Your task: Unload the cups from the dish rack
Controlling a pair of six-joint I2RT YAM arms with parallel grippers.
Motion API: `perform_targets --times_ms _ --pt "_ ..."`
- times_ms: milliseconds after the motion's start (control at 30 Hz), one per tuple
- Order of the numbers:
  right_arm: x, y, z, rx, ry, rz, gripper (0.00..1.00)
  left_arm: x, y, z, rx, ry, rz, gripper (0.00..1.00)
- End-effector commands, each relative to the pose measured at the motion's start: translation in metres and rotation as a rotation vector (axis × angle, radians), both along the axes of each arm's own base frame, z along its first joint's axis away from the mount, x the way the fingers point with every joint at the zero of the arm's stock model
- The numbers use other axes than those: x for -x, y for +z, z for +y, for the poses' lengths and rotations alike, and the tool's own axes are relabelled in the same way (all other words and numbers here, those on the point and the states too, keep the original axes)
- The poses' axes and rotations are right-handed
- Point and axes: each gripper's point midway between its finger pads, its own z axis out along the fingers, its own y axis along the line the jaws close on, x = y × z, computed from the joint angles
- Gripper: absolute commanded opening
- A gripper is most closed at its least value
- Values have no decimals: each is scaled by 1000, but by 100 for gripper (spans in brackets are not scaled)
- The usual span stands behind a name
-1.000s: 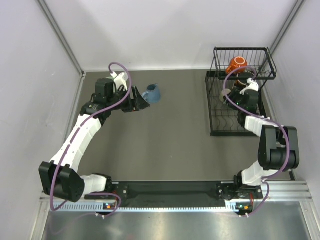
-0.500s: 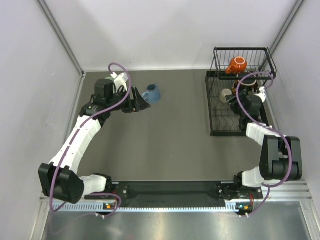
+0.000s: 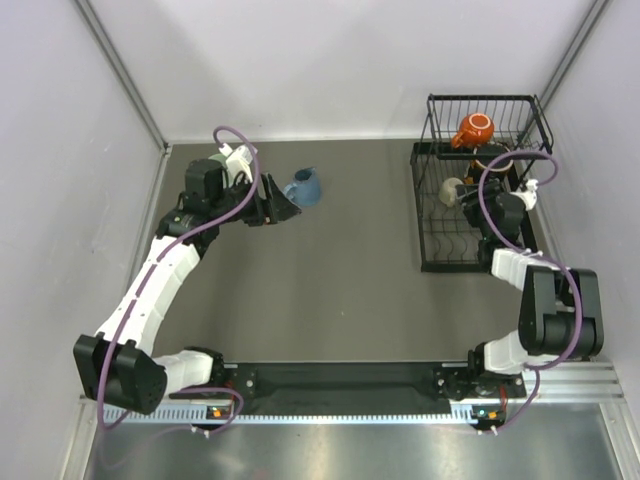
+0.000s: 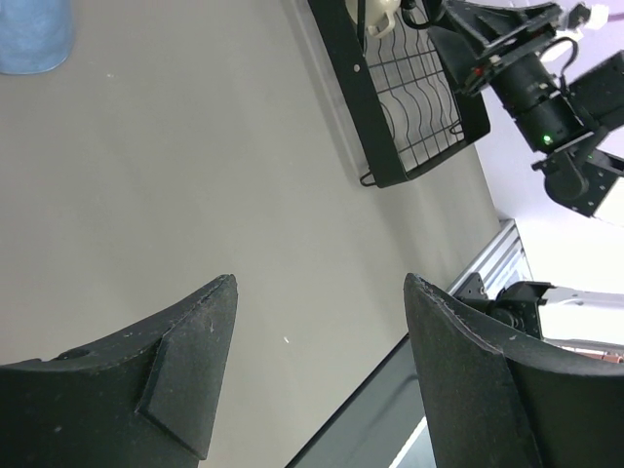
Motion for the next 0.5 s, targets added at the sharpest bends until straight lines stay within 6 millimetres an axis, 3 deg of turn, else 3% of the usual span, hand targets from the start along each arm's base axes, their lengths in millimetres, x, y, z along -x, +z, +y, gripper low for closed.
perform_targets --times_ms 0,100,267,467 --pt "-19 21 3 202 84 -105 53 4 20 -4 35 -29 -82 74" --pt "-17 7 -1 210 62 -71 51 4 21 -4 38 -29 -81 74" --pt "-26 11 1 181 43 -144 50 3 20 -5 43 -30 -78 74" --pt "-33 -15 13 161 68 -110 49 5 21 -6 48 -34 -81 74"
